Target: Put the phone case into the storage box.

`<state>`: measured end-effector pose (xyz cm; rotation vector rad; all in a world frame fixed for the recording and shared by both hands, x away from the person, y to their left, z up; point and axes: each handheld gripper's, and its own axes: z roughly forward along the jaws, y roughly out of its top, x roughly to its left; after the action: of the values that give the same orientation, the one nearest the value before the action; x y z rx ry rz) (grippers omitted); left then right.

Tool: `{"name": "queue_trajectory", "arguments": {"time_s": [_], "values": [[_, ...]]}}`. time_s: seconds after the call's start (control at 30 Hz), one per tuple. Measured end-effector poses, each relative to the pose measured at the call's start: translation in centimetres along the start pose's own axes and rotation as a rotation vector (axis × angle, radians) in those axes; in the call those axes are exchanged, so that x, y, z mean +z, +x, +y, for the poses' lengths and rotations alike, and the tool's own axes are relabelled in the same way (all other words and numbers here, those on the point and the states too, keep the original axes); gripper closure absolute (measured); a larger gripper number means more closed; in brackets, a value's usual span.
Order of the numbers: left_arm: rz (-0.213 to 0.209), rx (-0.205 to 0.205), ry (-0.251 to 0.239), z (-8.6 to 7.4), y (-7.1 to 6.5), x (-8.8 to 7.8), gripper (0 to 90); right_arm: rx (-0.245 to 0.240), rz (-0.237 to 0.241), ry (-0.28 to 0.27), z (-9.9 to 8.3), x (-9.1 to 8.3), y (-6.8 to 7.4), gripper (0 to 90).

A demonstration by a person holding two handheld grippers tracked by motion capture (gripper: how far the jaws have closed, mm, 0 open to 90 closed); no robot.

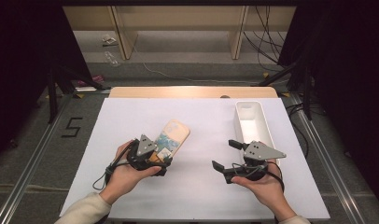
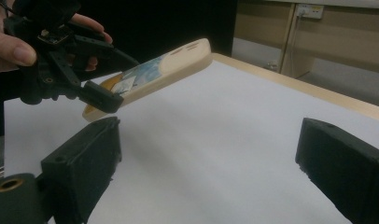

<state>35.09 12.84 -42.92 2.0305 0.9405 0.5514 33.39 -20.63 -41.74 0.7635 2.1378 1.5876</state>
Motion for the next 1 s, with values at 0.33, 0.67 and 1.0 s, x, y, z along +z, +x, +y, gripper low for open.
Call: {"name": "queue_trajectory", "arguments": {"time_s": [0.33, 0.67, 1.0], "values": [[-0.016, 0.01, 0.0, 0.1, -0.6, 0.0, 11.2, 0.005, 0.004, -0.003, 0.2, 0.4, 0.1, 7.6], [-0.029, 0.017, -0.006, 0.1, -0.9, 0.0, 11.2, 0.007, 0.009, -0.004, 0.4, 1.0, 0.2, 7.7], [-0.042, 0.031, -0.006, 0.1, -1.4, 0.1, 11.2, 0.012, 0.016, -0.01, 0.7, 1.5, 0.3, 7.7]]}}
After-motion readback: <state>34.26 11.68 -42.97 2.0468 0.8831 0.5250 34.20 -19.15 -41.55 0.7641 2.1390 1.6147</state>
